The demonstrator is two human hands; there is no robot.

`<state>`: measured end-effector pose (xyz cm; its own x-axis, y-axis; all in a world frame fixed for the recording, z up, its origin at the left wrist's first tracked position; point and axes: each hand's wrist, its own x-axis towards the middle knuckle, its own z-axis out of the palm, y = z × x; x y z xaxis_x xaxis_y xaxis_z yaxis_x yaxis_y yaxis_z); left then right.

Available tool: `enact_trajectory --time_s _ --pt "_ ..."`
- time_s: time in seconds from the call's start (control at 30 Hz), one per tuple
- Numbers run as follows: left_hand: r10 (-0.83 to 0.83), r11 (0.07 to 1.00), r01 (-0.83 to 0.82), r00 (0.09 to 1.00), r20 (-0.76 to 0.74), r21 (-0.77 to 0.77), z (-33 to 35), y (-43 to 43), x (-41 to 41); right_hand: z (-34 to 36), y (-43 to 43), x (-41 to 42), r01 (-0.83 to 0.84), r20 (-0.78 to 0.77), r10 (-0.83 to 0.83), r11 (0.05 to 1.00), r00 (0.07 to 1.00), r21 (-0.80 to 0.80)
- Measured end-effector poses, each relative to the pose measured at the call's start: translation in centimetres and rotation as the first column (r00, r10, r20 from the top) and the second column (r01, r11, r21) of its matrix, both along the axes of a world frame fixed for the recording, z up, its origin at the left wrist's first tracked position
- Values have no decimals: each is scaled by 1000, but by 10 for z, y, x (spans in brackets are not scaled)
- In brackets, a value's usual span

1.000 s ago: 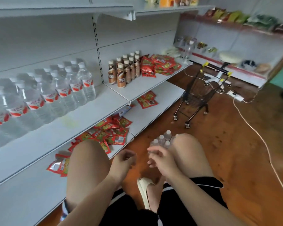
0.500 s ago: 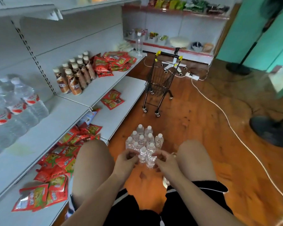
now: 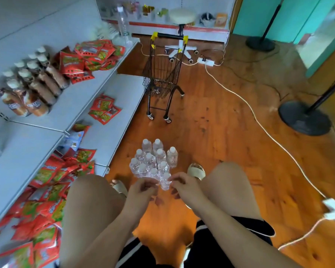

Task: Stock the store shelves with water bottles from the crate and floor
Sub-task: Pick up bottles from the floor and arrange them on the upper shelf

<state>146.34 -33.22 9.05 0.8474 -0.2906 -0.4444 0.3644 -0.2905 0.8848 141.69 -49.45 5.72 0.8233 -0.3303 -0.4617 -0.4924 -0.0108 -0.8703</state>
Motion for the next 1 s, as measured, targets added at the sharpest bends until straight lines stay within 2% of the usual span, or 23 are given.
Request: enact_trajectory --time_s 0.1,0.2,0.4,0.57,0.73,0.87,1.0 --pt "17 1000 -17 999 -50 -3 -9 -7 25 -3 -9 30 -35 -37 35 999 999 3" --pt "-16 1000 15 999 -37 -6 -13 -26 58 -11 -25 69 -68 -63 66 997 996 -33" --pt "-108 991 111 993 -47 70 -52 -67 137 -77 -73 149 -147 -201 89 944 975 -296" --pt "-78 978 109 982 -174 176 -115 -82 180 -141 -113 200 -399 -373 219 754 902 -522" --pt "-28 967 74 982 -188 242 -150 -86 202 -190 -118 247 -613 -530 329 560 782 -557" --pt "-32 968 79 980 -195 239 -161 -89 206 -225 -115 262 -733 -627 380 355 680 -580" --pt "-70 964 121 975 -210 238 -167 -89 200 -234 -122 254 -743 -649 363 340 669 -576"
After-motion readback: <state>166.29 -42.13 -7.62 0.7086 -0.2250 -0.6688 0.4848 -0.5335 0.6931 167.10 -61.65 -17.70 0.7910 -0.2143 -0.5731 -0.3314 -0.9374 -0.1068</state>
